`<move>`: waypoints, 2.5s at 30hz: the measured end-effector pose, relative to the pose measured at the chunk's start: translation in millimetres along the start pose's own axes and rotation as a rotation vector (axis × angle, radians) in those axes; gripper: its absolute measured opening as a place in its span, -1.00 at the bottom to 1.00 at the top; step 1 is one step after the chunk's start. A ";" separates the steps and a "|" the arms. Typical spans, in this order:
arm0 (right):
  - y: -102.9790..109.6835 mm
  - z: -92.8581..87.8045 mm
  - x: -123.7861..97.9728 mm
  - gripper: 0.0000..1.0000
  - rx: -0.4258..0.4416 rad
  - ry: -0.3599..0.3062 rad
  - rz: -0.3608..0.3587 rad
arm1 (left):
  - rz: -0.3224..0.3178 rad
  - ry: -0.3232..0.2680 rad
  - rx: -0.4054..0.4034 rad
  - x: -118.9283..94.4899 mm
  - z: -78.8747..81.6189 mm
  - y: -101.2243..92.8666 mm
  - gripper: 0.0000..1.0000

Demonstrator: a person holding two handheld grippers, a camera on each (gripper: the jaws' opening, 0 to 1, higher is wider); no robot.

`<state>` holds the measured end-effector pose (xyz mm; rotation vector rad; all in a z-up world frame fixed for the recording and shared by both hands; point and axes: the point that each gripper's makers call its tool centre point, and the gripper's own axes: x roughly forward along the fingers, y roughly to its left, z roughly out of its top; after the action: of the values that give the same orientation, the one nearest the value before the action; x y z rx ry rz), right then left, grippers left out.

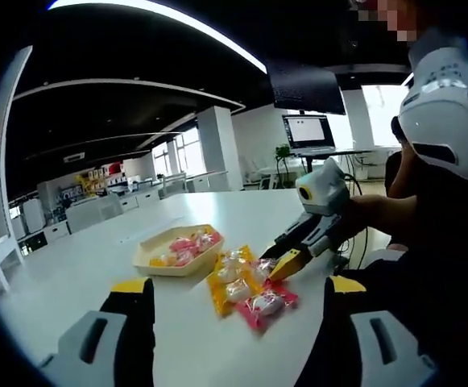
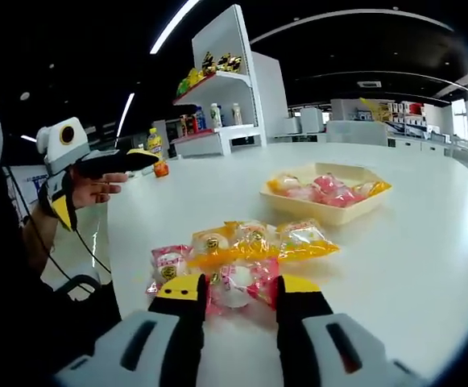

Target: Pick up the marshmallows scattered on the table and place them into the bowl on the table

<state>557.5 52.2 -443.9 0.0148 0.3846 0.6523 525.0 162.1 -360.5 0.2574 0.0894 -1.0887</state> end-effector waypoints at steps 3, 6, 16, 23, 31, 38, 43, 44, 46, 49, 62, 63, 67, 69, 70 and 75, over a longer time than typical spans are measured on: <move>1.9 -0.2 0.4 -0.39 -0.007 0.003 0.005 | 0.000 0.005 0.004 0.4 -0.9 -0.4 0.68; 4.7 -0.6 0.9 -0.41 -0.016 0.005 0.013 | -0.001 0.009 0.005 0.4 -1.6 -0.9 0.65; 2.7 0.1 0.9 -0.49 0.003 0.000 0.008 | 0.002 0.024 0.013 0.2 -5.1 -1.1 0.64; 4.0 1.0 -0.3 -0.55 -0.004 -0.007 0.011 | 0.001 0.028 0.020 0.6 -5.4 -1.6 0.63; 1.6 1.8 -1.2 -0.60 0.013 -0.014 -0.001 | 0.001 0.038 0.028 0.9 -7.5 -1.6 0.61; 2.5 2.1 -1.3 -0.63 -0.006 -0.018 0.001 | 0.004 0.038 0.030 0.9 -7.0 -1.3 0.60; 0.2 2.3 -1.8 -0.64 -0.004 -0.019 -0.001 | 0.004 0.043 0.033 1.0 -7.8 -1.4 0.60; -0.2 2.5 -2.1 -0.64 0.010 -0.020 0.001 | 0.004 0.044 0.034 1.0 -7.9 -1.5 0.60; 0.8 3.6 -3.4 -0.64 0.045 -0.025 0.002 | 0.004 0.045 0.034 1.0 -8.1 -1.5 0.60; -0.9 7.0 -6.2 -0.64 0.101 -0.039 0.008 | 0.003 0.048 0.036 1.0 -8.5 -1.4 0.60; -4.6 14.3 -12.5 -0.64 0.053 -0.054 -0.013 | 0.017 0.062 0.050 2.0 -10.3 2.0 0.58; -5.1 15.4 -13.8 -0.64 0.052 -0.056 -0.016 | 0.018 0.064 0.055 2.2 -10.2 2.0 0.58; -7.4 18.4 -19.1 -0.64 0.064 -0.064 -0.023 | 0.016 0.061 0.053 3.1 -10.1 1.2 0.58; -8.4 19.9 -22.2 -0.64 0.061 -0.069 -0.029 | 0.019 0.064 0.050 3.4 -11.0 1.4 0.58; -9.0 20.6 -23.9 -0.64 0.062 -0.071 -0.031 | 0.018 0.066 0.048 3.4 -11.7 1.1 0.58; -12.1 23.9 -31.3 -0.64 0.063 -0.087 -0.046 | -0.001 0.063 0.043 4.0 -9.9 -4.4 0.59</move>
<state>550.4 26.5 -412.5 0.0936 0.3201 0.5919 523.5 159.2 -371.7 0.3303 0.1226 -1.0847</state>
